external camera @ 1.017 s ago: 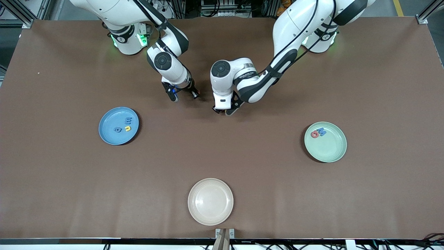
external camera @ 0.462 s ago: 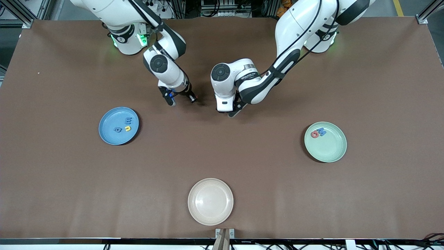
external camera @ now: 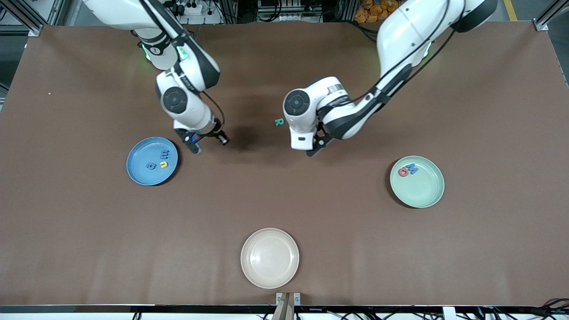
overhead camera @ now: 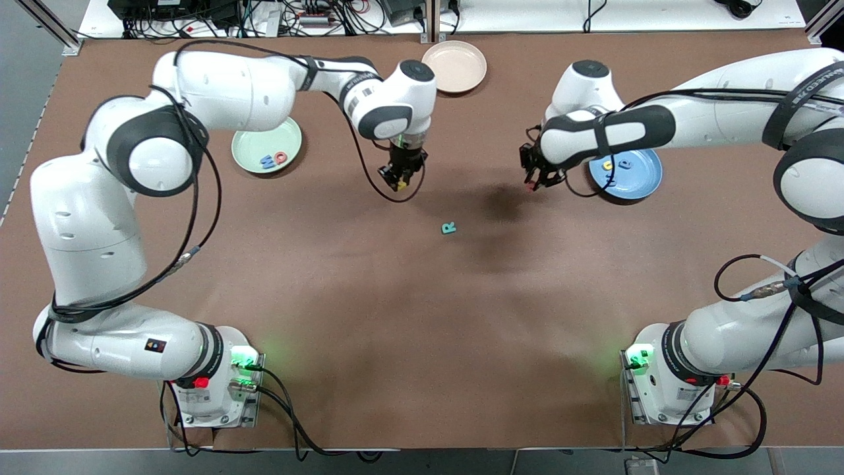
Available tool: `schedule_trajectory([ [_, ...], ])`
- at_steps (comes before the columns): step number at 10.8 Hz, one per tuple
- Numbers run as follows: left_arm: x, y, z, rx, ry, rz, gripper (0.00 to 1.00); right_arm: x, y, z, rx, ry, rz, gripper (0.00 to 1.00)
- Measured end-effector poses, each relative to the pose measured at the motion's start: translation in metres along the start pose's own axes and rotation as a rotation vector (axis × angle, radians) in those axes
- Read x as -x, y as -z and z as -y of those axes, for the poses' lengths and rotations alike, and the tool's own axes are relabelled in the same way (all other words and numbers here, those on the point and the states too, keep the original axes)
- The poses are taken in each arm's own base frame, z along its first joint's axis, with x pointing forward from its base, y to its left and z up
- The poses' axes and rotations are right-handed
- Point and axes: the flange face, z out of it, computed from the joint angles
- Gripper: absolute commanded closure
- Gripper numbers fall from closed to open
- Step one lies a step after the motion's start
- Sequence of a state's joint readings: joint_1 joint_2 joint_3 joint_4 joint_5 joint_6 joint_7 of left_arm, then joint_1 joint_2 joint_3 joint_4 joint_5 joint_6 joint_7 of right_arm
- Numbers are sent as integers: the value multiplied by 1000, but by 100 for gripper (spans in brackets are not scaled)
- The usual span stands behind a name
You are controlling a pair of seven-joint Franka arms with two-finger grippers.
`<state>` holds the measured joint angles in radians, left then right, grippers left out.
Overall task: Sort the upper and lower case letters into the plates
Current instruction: 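Carry the pink 'm' to the blue plate while the left gripper carries 'H'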
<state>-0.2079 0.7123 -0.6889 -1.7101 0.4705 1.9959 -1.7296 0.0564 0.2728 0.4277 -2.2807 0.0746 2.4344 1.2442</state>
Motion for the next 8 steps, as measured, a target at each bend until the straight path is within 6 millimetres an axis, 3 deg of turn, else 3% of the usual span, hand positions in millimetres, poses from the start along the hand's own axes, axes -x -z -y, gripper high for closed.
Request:
schedule_trajectory([
  [3,-36,-12,16,-41,-25,11,94,-78,23,-26,42,114,-1,100],
  [4,-60,-14,25,-50,-43,16,94,-101,29,-36,40,144,-6,100],
  [7,-182,-10,84,-61,-79,9,94,-152,36,-65,41,206,-16,100],
  [8,-212,-10,103,-66,-85,-6,94,-160,38,-72,47,223,-12,100],
])
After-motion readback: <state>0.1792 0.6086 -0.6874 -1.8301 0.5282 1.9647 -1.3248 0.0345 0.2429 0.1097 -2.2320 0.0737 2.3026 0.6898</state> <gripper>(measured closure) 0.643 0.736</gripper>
